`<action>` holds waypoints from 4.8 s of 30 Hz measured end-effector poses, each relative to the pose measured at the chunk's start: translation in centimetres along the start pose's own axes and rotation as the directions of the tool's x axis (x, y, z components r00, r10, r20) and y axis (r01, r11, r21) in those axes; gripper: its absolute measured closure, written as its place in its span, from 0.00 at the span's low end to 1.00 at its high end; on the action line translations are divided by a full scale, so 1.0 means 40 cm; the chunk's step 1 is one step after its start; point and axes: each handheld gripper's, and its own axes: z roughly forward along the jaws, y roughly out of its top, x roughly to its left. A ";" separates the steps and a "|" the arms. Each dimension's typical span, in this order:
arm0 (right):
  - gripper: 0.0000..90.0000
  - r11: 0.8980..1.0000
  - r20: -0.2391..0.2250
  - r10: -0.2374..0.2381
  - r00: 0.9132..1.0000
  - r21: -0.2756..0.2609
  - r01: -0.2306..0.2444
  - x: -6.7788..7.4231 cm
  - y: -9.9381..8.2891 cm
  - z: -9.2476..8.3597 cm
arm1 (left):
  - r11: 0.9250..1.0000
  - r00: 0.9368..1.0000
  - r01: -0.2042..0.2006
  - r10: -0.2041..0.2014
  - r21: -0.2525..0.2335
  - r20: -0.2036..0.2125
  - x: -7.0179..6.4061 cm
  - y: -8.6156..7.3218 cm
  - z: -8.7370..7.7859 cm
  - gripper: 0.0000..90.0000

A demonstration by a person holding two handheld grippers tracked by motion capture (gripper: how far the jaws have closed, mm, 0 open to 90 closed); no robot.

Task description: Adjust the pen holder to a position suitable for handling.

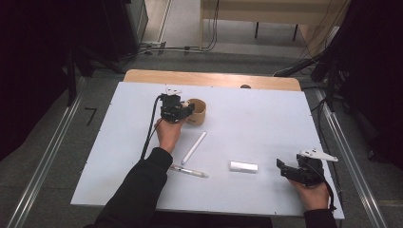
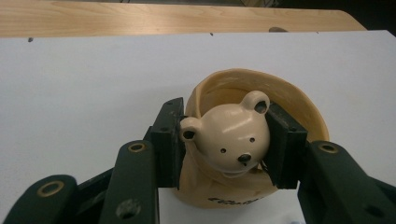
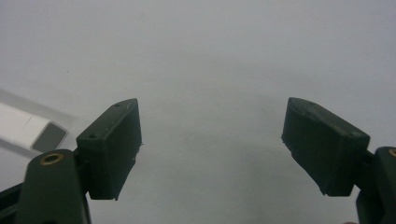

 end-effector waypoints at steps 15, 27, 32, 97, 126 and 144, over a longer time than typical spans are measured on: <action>0.20 1.000 -0.006 0.000 1.000 0.005 0.000 0.000 0.002 0.003 | 1.000 1.000 0.013 -0.013 -0.008 0.001 -0.002 -0.001 0.001 0.62; 0.20 1.000 -0.006 0.004 1.000 0.007 -0.004 -0.001 0.001 0.004 | 1.000 0.999 0.002 -0.002 -0.004 0.046 -0.043 -0.007 0.015 0.62; 0.20 1.000 -0.008 0.003 1.000 0.007 -0.003 -0.001 0.001 0.004 | 1.000 0.998 -0.013 0.013 -0.001 0.068 -0.074 -0.012 0.023 0.62; 0.21 1.000 -0.020 -0.007 1.000 0.007 0.007 0.003 0.002 0.005 | 0.989 0.966 -0.147 0.140 0.012 0.217 -0.271 -0.072 -0.011 0.39; 0.21 1.000 -0.031 -0.020 0.999 0.003 0.020 0.017 0.004 0.008 | 0.993 0.983 -0.118 0.121 -0.028 0.139 -0.138 -0.140 -0.167 0.21; 0.21 1.000 -0.036 -0.025 0.999 0.007 0.025 0.023 0.009 0.015 | 0.996 0.992 -0.084 0.085 -0.017 0.090 -0.055 -0.187 -0.194 0.22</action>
